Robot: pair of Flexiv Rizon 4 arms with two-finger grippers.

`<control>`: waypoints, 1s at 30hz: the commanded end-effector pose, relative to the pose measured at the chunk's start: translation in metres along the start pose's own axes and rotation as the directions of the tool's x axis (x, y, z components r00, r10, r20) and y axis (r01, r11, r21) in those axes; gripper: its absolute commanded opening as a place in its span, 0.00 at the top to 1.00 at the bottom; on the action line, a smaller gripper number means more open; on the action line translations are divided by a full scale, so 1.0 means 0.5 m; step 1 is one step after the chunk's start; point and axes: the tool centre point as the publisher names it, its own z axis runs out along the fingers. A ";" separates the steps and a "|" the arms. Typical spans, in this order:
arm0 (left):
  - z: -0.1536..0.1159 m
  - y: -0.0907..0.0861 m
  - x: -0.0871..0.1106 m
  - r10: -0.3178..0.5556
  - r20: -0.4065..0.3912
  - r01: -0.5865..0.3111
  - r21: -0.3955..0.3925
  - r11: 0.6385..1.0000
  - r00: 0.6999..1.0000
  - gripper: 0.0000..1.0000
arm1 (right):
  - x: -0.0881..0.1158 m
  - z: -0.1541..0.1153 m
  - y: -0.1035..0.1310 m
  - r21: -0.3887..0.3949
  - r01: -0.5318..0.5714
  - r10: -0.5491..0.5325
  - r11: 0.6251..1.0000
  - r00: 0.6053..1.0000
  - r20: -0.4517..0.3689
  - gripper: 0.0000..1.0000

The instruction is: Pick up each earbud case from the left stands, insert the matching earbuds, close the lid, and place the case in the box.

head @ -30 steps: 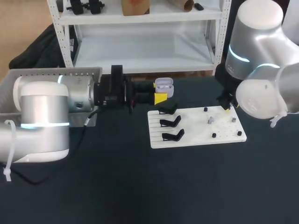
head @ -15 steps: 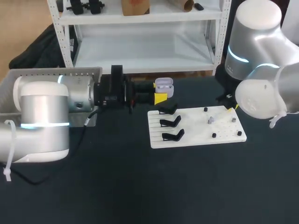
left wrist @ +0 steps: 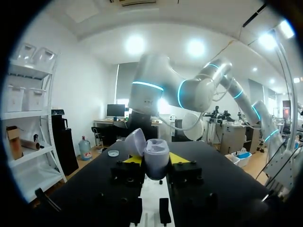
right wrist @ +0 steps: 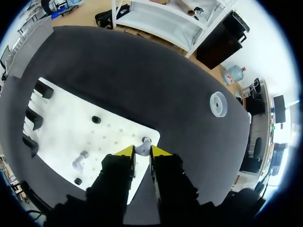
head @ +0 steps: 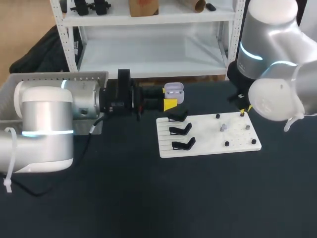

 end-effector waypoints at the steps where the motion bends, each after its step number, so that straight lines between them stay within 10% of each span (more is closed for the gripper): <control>1: 0.000 0.000 0.001 0.001 0.002 -0.001 -0.001 1.000 1.000 1.00 | 0.028 -0.049 0.009 -0.025 -0.062 0.062 0.998 0.998 0.020 1.00; 15: 0.000 0.000 0.001 0.001 0.002 -0.001 -0.001 1.000 1.000 1.00 | 0.113 -0.225 0.135 0.001 -0.497 0.497 0.867 0.866 0.052 1.00; 30: 0.000 0.000 0.001 0.001 0.002 -0.001 -0.001 1.000 1.000 1.00 | 0.115 -0.233 0.145 -0.017 -0.507 0.507 0.862 0.860 0.063 1.00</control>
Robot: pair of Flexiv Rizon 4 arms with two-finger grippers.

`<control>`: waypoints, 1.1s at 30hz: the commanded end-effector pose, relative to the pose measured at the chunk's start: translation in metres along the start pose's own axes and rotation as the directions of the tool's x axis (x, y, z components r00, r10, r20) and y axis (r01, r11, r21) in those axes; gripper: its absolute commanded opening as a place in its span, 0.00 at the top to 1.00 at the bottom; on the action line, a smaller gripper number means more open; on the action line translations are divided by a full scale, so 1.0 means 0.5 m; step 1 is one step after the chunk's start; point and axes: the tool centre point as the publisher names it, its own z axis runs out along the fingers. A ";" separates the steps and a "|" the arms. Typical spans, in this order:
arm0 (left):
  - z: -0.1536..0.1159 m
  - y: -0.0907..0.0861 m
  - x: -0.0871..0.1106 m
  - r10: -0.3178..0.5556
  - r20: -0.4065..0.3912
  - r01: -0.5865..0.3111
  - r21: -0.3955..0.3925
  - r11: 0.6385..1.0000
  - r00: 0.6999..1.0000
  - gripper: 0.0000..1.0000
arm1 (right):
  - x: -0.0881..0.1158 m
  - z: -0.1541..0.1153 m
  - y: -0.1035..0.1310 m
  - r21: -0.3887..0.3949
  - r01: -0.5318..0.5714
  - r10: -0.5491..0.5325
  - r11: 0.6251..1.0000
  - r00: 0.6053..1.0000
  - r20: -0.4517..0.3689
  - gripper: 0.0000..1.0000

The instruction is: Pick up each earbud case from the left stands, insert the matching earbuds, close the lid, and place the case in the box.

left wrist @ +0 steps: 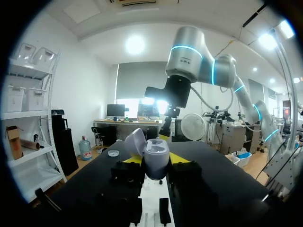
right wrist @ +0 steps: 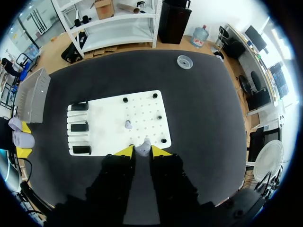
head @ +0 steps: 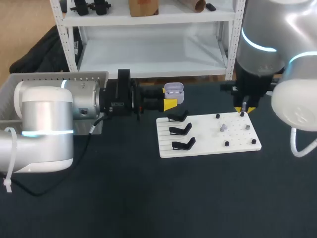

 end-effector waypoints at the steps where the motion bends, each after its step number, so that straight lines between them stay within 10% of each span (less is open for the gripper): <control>1: 0.000 0.000 0.001 0.001 0.002 -0.001 -0.001 1.000 1.000 1.00 | 0.005 0.001 -0.002 0.000 -0.002 0.002 1.000 1.000 0.015 1.00; 21: 0.000 0.000 0.001 0.001 0.002 -0.001 -0.001 1.000 1.000 1.00 | 0.021 -0.085 0.093 -0.102 -0.355 0.358 0.929 0.934 0.015 1.00; 33: 0.000 0.000 0.001 0.001 0.002 -0.001 -0.001 1.000 1.000 1.00 | 0.018 -0.091 0.118 -0.069 -0.262 0.266 0.963 0.962 0.055 1.00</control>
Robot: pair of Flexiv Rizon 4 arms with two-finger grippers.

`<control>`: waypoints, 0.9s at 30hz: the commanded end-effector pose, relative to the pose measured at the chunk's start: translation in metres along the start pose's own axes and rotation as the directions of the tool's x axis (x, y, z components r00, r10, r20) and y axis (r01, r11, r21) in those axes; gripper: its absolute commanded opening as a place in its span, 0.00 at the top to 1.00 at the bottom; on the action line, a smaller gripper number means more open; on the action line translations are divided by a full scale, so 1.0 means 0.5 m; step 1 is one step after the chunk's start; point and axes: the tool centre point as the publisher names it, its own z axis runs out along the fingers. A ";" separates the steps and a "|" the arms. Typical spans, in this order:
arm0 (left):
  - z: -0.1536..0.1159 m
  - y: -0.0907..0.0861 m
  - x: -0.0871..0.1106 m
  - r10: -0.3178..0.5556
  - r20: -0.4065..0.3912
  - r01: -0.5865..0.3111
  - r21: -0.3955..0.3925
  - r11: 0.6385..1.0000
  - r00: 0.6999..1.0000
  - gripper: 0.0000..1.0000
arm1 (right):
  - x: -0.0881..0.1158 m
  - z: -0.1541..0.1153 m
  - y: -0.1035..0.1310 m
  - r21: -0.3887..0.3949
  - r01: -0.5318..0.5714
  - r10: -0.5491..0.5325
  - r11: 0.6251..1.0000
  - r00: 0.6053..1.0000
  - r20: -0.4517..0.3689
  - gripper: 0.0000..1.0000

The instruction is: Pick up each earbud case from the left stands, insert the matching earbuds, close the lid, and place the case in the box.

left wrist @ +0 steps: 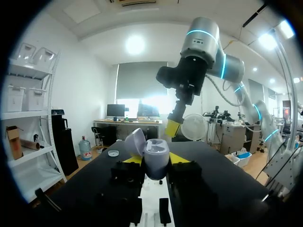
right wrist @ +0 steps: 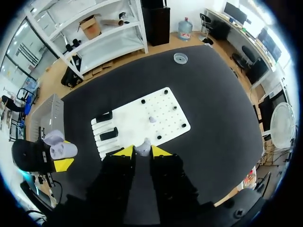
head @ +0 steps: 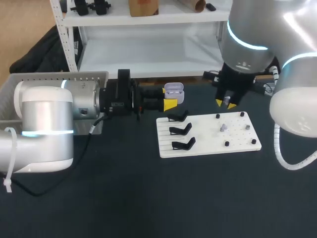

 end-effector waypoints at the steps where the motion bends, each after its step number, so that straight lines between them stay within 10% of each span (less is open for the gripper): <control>1: 0.000 0.000 0.001 0.001 0.003 -0.001 -0.001 1.000 1.000 1.00 | -0.001 0.000 0.005 0.007 0.000 0.000 1.000 1.000 0.000 1.00; 27: 0.000 0.000 0.001 0.001 0.003 -0.001 -0.001 1.000 1.000 1.00 | 0.002 -0.018 0.039 0.012 -0.034 0.034 0.999 0.999 -0.012 1.00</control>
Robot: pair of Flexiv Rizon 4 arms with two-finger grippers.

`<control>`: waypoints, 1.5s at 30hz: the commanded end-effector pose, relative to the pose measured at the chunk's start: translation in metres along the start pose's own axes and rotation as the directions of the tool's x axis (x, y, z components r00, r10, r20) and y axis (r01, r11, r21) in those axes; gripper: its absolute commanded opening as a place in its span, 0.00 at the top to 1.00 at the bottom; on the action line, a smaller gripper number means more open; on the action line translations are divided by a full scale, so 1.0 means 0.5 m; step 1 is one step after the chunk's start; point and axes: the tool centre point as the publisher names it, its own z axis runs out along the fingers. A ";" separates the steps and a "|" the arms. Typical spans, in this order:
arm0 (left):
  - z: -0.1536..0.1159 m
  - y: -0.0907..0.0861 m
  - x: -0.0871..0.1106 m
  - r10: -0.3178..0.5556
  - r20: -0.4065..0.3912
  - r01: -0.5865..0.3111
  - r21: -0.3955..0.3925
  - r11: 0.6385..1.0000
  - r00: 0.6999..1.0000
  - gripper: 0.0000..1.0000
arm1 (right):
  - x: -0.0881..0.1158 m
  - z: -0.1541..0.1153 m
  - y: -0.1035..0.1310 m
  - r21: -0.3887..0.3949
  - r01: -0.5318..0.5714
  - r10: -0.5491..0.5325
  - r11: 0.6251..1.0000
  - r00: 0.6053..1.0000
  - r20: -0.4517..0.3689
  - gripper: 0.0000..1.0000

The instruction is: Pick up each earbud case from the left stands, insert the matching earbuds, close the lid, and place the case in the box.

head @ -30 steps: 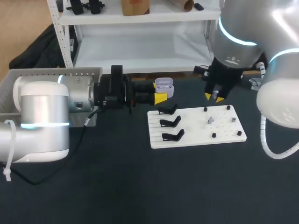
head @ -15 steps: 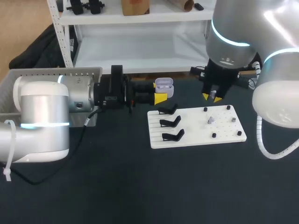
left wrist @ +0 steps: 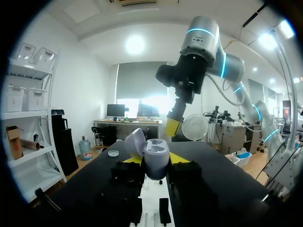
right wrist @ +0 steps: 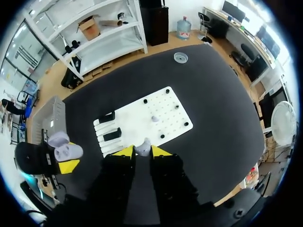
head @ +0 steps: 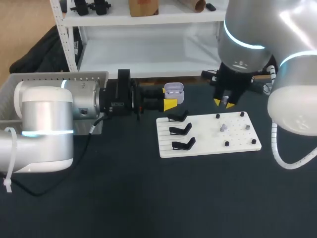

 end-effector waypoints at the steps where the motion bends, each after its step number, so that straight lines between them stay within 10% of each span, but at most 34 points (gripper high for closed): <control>1: 0.001 0.000 0.001 0.001 0.002 -0.001 -0.001 1.000 1.000 1.00 | 0.004 -0.015 0.027 0.037 -0.023 0.024 0.999 1.000 -0.019 1.00; 45: 0.001 0.000 0.001 0.001 0.002 -0.001 -0.001 1.000 1.000 1.00 | 0.034 -0.066 0.098 0.030 -0.077 0.079 0.997 0.995 -0.057 1.00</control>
